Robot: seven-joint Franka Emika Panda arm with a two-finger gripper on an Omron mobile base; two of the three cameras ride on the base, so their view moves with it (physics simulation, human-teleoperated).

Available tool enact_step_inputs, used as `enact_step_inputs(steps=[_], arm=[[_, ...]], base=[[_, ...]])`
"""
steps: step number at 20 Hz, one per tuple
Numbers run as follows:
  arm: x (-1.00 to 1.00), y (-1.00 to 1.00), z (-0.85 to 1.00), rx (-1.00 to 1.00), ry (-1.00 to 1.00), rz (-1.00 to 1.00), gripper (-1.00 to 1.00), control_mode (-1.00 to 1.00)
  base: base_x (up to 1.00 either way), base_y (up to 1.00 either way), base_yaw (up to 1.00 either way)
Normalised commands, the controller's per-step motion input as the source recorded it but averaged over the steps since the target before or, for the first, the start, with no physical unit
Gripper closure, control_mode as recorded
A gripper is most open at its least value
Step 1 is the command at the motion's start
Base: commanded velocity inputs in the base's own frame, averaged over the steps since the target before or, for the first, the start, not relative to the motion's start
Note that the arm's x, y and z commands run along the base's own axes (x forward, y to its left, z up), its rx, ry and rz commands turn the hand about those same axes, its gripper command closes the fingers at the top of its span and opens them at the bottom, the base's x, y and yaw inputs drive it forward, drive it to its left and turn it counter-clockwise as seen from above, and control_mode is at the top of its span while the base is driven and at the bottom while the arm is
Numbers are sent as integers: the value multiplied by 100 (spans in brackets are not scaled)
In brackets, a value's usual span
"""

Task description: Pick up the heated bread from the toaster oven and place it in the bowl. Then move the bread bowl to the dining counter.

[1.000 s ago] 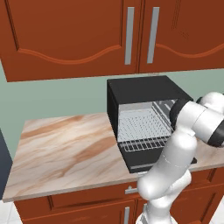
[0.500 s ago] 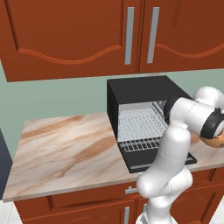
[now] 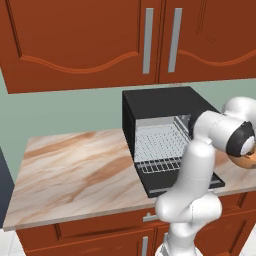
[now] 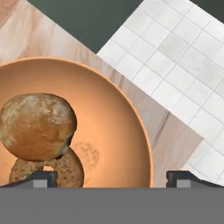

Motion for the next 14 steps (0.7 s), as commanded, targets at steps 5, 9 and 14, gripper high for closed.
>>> enact_step_inputs(steps=[5,9,14], arm=[[-1,-1,-31,7,7,-4,-100,-100],[0,-4,-34,5,1,-4,-100,-100],[-10,-1,-45,4,0,-3,-100,-100]], base=[[0,0,0],[0,0,0],[0,0,0]])
